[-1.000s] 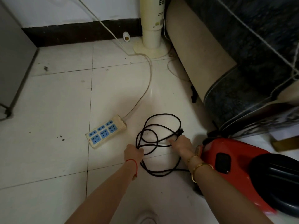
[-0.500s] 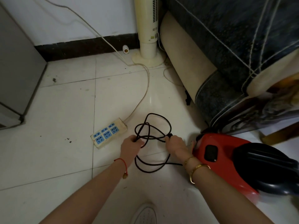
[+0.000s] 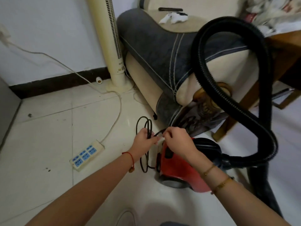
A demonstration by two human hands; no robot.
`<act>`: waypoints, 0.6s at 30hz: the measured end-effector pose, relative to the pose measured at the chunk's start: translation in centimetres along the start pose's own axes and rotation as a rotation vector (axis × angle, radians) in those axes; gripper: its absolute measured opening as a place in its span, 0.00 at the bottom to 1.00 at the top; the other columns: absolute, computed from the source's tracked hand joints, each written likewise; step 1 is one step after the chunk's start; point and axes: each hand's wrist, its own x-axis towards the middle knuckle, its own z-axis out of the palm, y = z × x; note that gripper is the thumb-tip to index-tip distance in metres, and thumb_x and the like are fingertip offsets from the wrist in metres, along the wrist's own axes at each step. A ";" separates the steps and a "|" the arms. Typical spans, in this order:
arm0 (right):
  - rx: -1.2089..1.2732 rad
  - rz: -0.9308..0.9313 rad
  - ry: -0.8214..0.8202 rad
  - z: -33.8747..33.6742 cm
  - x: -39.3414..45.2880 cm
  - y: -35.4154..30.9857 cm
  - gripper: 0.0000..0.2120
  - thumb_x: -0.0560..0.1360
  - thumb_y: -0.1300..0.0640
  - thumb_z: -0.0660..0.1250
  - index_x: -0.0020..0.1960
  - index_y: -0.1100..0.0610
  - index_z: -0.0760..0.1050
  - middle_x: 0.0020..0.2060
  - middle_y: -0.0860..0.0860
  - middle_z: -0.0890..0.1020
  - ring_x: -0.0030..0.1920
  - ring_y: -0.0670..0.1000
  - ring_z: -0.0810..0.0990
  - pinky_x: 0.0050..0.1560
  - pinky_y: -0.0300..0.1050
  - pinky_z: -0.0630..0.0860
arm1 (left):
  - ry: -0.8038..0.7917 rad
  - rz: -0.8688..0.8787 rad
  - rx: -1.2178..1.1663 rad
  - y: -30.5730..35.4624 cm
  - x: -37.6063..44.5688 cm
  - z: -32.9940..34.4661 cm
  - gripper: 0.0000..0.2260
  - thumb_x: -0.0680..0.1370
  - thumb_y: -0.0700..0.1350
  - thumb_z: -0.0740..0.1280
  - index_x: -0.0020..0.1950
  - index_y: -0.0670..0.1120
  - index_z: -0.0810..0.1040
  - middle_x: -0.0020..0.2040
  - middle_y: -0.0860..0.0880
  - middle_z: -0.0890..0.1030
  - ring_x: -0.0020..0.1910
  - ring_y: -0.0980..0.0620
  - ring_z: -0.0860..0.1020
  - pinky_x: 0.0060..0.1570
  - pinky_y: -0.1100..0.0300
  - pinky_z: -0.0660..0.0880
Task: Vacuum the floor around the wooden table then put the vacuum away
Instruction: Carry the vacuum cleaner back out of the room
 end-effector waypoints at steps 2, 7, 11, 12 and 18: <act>-0.077 -0.105 0.098 -2.4 -1.6 0.9 0.11 0.77 0.54 0.57 0.45 0.55 0.77 0.37 0.52 0.81 0.38 0.55 0.80 0.39 0.52 0.78 | -0.010 0.056 0.081 1.1 -0.3 1.9 0.13 0.72 0.46 0.72 0.48 0.39 0.73 0.41 0.42 0.83 0.40 0.49 0.83 0.46 0.54 0.77; -0.296 -0.449 0.303 -7.7 -5.3 2.1 0.10 0.80 0.54 0.55 0.50 0.55 0.75 0.38 0.51 0.79 0.40 0.51 0.78 0.39 0.47 0.74 | -0.017 0.218 0.221 2.9 -0.9 6.0 0.04 0.77 0.44 0.68 0.46 0.43 0.76 0.33 0.56 0.78 0.31 0.66 0.77 0.31 0.76 0.69; -0.400 -0.526 0.637 -10.1 -7.2 3.6 0.06 0.78 0.56 0.62 0.51 0.58 0.74 0.37 0.52 0.75 0.37 0.53 0.73 0.38 0.48 0.70 | -0.006 0.328 0.365 2.9 -0.9 8.6 0.06 0.78 0.45 0.68 0.45 0.44 0.75 0.32 0.55 0.75 0.32 0.62 0.73 0.32 0.73 0.69; -0.380 -0.497 0.723 -10.8 -7.5 4.1 0.07 0.77 0.56 0.64 0.51 0.59 0.72 0.38 0.53 0.74 0.37 0.53 0.72 0.38 0.47 0.69 | -0.019 0.358 0.381 2.8 -0.8 9.1 0.07 0.78 0.44 0.68 0.45 0.43 0.74 0.33 0.54 0.75 0.32 0.61 0.73 0.33 0.73 0.69; -0.421 -0.146 0.793 -13.6 -8.5 9.1 0.36 0.67 0.40 0.72 0.64 0.62 0.67 0.55 0.57 0.73 0.55 0.58 0.72 0.55 0.50 0.70 | -0.145 0.351 0.509 1.7 -0.4 12.1 0.08 0.80 0.46 0.62 0.54 0.42 0.71 0.45 0.45 0.80 0.46 0.46 0.79 0.49 0.49 0.77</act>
